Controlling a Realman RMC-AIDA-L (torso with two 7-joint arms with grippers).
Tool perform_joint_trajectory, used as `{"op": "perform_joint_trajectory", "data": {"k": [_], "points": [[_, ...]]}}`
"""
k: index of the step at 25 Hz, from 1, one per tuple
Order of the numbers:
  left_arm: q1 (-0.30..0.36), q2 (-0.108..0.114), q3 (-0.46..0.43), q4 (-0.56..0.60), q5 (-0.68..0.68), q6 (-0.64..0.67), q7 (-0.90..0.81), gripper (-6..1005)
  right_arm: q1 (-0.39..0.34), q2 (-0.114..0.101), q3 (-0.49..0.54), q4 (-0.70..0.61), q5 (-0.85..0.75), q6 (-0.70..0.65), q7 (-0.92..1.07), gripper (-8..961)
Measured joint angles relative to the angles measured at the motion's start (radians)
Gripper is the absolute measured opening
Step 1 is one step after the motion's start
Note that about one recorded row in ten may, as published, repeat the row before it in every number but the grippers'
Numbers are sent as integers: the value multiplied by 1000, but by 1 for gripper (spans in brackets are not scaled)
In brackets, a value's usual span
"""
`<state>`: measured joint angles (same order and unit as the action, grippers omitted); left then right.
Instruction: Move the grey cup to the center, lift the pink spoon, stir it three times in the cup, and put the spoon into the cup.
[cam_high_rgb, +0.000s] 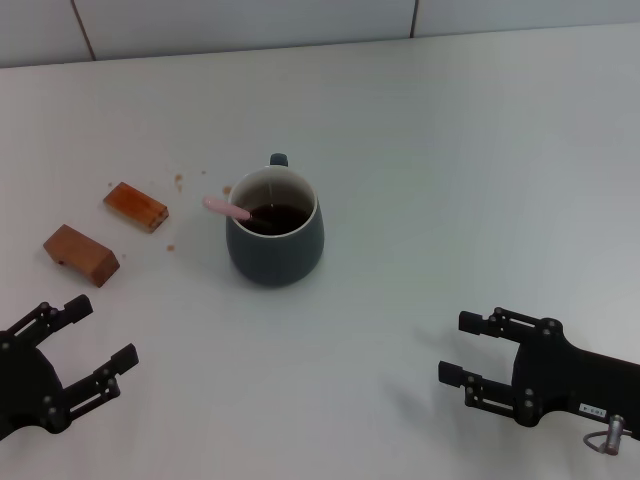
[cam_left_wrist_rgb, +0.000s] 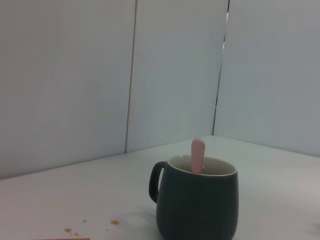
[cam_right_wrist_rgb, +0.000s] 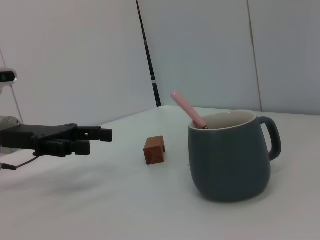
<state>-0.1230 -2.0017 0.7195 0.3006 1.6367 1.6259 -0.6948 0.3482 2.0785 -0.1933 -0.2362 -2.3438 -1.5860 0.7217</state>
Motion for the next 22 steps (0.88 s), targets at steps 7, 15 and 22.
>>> {"op": "perform_joint_trajectory", "data": {"k": [7, 15, 22], "points": [[-1, 0, 0, 0, 0, 2, 0, 810, 0, 0, 0, 0, 0, 0, 1, 702], [-3, -2, 0, 2, 0, 3, 0, 810, 0, 0, 0, 0, 0, 0, 1, 702], [-8, -4, 0, 1, 0, 3, 0, 813, 2, 0, 0, 0, 0, 0, 1, 702]]}}
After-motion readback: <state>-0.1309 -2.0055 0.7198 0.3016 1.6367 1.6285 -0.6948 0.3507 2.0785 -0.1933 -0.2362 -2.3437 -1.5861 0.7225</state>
